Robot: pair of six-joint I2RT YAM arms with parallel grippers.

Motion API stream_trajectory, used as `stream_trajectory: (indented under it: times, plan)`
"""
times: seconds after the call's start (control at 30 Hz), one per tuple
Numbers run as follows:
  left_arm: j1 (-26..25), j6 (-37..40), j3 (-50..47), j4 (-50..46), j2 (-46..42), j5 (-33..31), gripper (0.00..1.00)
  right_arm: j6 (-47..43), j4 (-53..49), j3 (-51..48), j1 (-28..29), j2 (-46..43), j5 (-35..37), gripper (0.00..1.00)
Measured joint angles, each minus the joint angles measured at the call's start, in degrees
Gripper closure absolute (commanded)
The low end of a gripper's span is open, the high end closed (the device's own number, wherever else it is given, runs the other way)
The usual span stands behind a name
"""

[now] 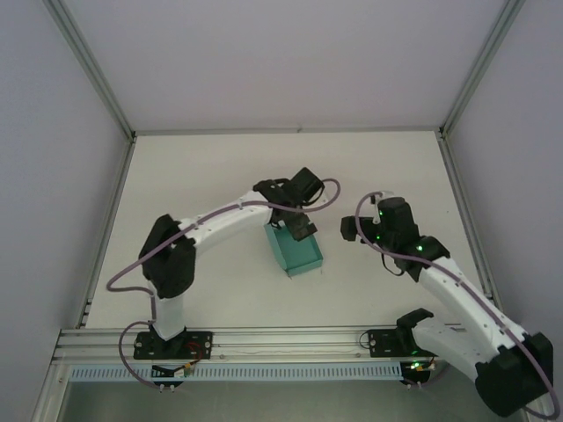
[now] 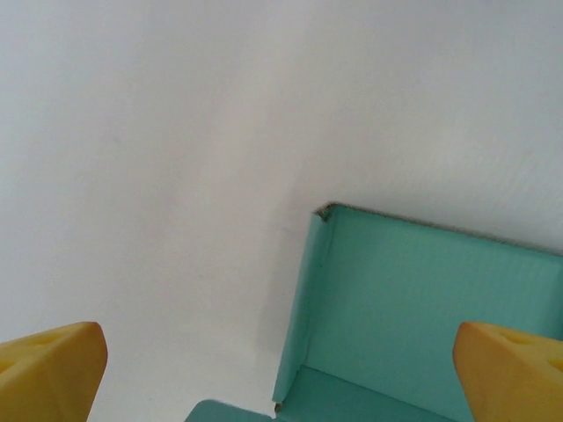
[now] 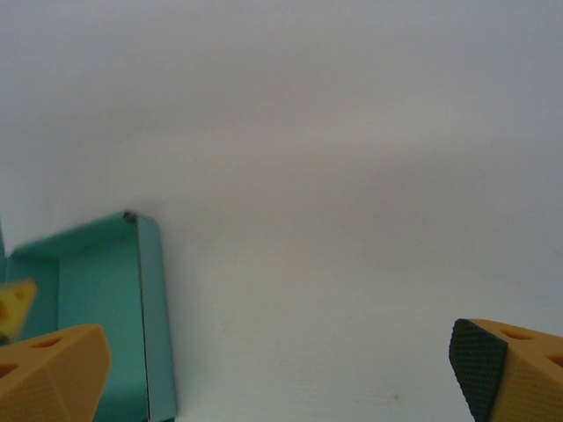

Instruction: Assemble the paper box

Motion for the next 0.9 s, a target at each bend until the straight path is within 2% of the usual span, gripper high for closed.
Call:
stream_trajectory:
  times: [0.07, 0.17, 0.3, 0.4, 0.57, 0.73, 0.83, 0.9]
  plan:
    - [1.81, -4.11, -0.24, 1.92, -3.91, 0.24, 0.00, -6.45, 0.74, 3.08, -0.04, 5.75, -4.55, 0.00]
    - [7.69, -11.13, -5.01, 7.30, -12.35, 0.76, 0.00, -18.12, 1.11, 11.19, 0.17, 17.27, -11.21, 0.00]
    - [20.39, -22.91, -17.29, 12.41, -24.13, 2.32, 0.00, -36.35, 1.38, 22.49, 2.16, 32.22, -17.62, 0.03]
    - [27.96, -31.36, -26.86, 13.09, -29.14, 1.38, 0.00, -47.30, -2.14, 30.25, 4.37, 41.46, -21.16, 0.10]
    - [29.79, -39.95, -40.28, 12.09, -34.12, -0.96, 0.00, -58.82, -9.81, 42.38, 6.97, 53.79, -23.45, 0.21]
    - [30.10, -43.52, -44.39, 11.32, -38.82, -2.78, 0.00, -64.43, -17.14, 49.66, 8.70, 61.68, -23.23, 0.25]
    - [30.16, -44.30, -44.44, 11.96, -40.11, -3.41, 0.00, -65.26, -19.54, 52.13, 9.11, 64.89, -22.47, 0.39]
    - [30.18, -44.74, -44.44, 12.44, -40.15, -3.85, 0.00, -64.85, -19.71, 52.33, 9.33, 66.05, -21.42, 0.54]
